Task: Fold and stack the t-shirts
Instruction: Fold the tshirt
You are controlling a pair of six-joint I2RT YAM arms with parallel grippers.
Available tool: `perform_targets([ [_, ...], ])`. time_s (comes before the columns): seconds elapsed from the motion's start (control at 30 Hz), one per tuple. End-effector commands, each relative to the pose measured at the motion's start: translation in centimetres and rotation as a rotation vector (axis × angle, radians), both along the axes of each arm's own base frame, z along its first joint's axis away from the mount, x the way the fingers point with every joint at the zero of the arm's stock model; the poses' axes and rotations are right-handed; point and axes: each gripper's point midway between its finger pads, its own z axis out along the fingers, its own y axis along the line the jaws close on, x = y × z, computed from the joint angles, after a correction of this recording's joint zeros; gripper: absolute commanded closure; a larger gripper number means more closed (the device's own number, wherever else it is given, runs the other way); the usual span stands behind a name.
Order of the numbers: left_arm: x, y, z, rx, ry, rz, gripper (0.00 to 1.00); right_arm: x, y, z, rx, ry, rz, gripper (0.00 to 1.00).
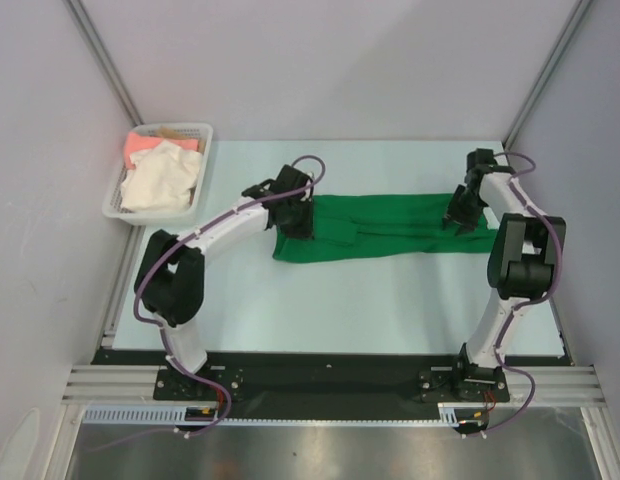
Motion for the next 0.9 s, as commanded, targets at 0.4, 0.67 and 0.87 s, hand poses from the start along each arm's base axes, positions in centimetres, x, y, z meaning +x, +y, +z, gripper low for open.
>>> perform_targets([
  [0.4, -0.7, -0.3, -4.1, 0.037, 0.041, -0.018, 0.76, 1.7, 13.0, -3.2, 0.032, -0.015, 0.216, 0.78],
  [0.67, -0.4, 0.1, -3.8, 0.045, 0.035, -0.017, 0.75, 2.3, 13.6, -3.2, 0.011, -0.035, 0.217, 0.79],
  [0.87, -1.1, 0.7, -3.6, 0.055, 0.032, -0.020, 0.76, 4.5, 12.4, -2.8, -0.042, -0.053, 0.205, 0.76],
])
